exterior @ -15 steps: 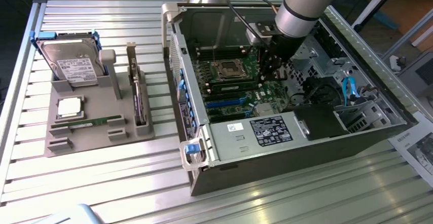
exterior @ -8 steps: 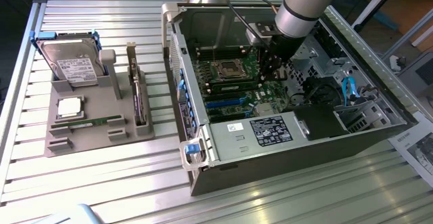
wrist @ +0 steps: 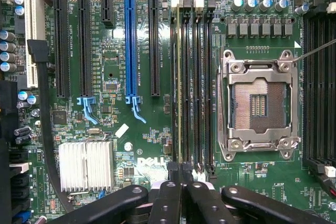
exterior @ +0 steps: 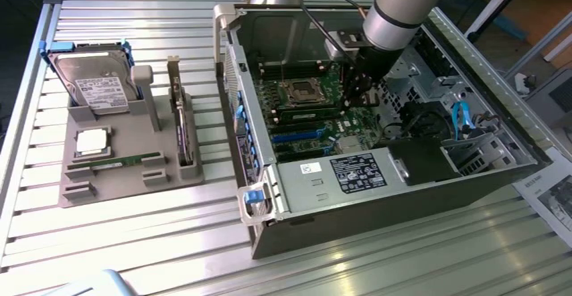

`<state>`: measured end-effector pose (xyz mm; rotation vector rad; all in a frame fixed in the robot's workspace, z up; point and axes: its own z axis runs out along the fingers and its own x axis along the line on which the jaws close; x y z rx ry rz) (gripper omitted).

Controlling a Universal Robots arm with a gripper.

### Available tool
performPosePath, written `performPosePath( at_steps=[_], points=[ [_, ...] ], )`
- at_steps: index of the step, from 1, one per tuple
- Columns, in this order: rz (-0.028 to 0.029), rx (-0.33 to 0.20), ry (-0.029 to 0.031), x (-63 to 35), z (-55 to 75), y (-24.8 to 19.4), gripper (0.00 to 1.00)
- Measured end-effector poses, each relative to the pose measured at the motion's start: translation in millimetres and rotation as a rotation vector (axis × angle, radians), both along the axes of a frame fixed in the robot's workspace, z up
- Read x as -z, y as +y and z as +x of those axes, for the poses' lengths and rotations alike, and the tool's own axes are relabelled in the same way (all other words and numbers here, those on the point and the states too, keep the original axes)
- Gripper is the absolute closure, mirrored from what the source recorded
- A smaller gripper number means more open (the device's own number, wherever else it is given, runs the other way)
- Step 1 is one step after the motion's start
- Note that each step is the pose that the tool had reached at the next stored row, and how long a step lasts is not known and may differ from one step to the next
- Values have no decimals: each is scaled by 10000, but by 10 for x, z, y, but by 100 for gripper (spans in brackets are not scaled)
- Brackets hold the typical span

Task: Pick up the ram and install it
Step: 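Press down the ram until it locks into place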

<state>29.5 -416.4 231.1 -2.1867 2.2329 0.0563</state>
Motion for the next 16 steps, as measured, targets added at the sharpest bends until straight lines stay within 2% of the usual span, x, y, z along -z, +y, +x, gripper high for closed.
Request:
performPosePath(
  at_steps=[6, 12, 16],
  points=[
    [5, 2, 0, -15, 1, 1, 90],
    [-14, 0, 26, -169, 19, 0, 90],
    [-13, 0, 26, -176, 20, 0, 90]
  ],
)
